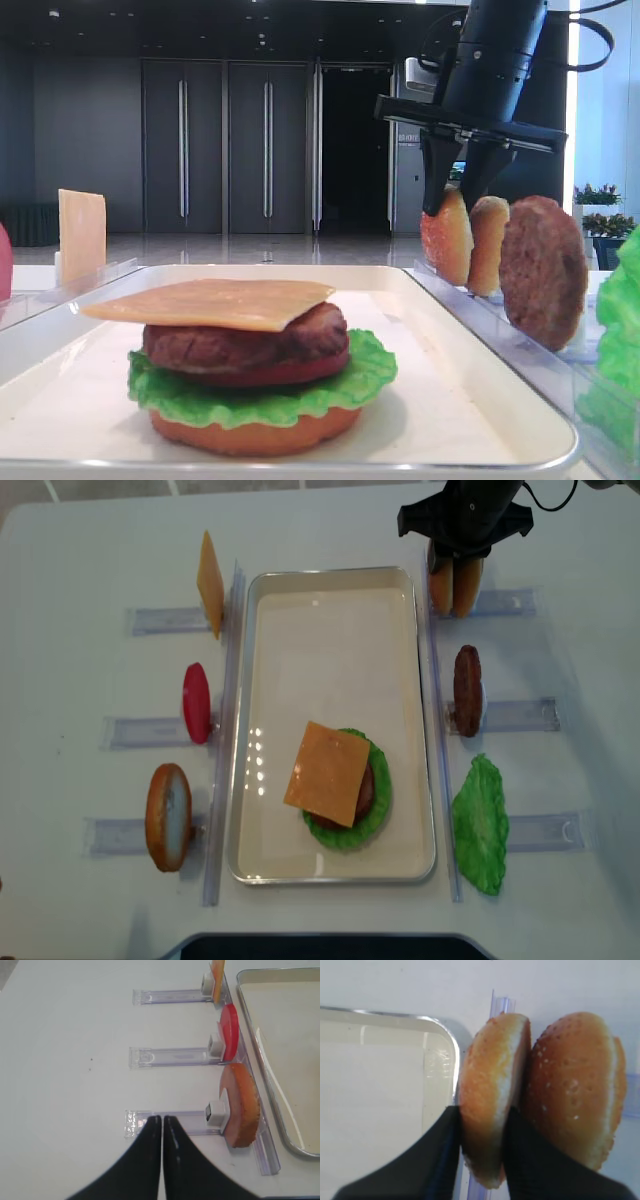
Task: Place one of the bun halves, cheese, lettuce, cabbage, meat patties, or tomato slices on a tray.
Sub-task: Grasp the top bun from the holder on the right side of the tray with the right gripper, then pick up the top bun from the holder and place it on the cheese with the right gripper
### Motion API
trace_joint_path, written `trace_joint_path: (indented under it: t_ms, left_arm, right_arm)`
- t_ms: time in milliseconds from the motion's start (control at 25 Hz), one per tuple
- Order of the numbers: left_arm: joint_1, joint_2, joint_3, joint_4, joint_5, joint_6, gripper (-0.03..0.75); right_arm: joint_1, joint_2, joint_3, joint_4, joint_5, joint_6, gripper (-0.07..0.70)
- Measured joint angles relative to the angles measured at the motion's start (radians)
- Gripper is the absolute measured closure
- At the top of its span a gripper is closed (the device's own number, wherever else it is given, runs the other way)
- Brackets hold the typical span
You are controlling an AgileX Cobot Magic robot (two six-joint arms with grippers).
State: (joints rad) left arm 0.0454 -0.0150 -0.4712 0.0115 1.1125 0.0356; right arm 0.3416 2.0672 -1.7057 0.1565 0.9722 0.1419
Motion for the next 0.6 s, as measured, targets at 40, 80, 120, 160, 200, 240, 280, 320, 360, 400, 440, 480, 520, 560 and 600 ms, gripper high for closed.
trace_joint_path:
  t_ms: [40,80,120,160,200,240,280,320,360,400,440,480,520,560,600]
  left_arm:
    - [0.0,0.0,0.0,0.0,0.0,0.0,0.716]
    - [0.0,0.0,0.0,0.0,0.0,0.0,0.716]
    - [0.0,0.0,0.0,0.0,0.0,0.0,0.716]
    - [0.0,0.0,0.0,0.0,0.0,0.0,0.716]
    - [0.0,0.0,0.0,0.0,0.0,0.0,0.716]
    - [0.0,0.0,0.0,0.0,0.0,0.0,0.716]
    - [0.0,0.0,0.0,0.0,0.0,0.0,0.716]
    - [0.0,0.0,0.0,0.0,0.0,0.0,0.716]
    - [0.0,0.0,0.0,0.0,0.0,0.0,0.716]
    - [0.0,0.0,0.0,0.0,0.0,0.0,0.716]
    - [0.0,0.0,0.0,0.0,0.0,0.0,0.716]
    - [0.0,0.0,0.0,0.0,0.0,0.0,0.716]
    - [0.0,0.0,0.0,0.0,0.0,0.0,0.716]
    - [0.0,0.0,0.0,0.0,0.0,0.0,0.716]
    - [0.0,0.0,0.0,0.0,0.0,0.0,0.716]
  right_arm:
    - [0.0,0.0,0.0,0.0,0.004,0.0,0.412]
    - [0.0,-0.003,0.0,0.0,0.006,0.0,0.412]
    - [0.0,-0.007,0.0,0.0,0.012,0.0,0.412]
    - [0.0,-0.012,0.0,0.0,0.016,0.0,0.412]
    - [0.0,-0.022,0.0,0.002,0.023,0.0,0.412]
    - [0.0,-0.033,0.0,0.006,0.032,0.0,0.413]
    - [0.0,-0.05,0.0,0.013,0.039,0.0,0.414]
    - [0.0,-0.07,0.0,0.022,0.05,0.0,0.414]
    - [0.0,-0.093,0.0,0.028,0.062,0.0,0.414]
    - [0.0,-0.113,0.0,0.038,0.074,0.0,0.414]
    - [0.001,-0.137,0.0,0.048,0.081,0.0,0.414]
    - [0.004,-0.16,0.0,0.056,0.089,0.0,0.414]
    - [0.008,-0.18,0.0,0.063,0.097,0.0,0.414]
    - [0.009,-0.205,0.0,0.076,0.105,0.0,0.414]
    - [0.013,-0.233,0.003,0.093,0.11,0.0,0.414]
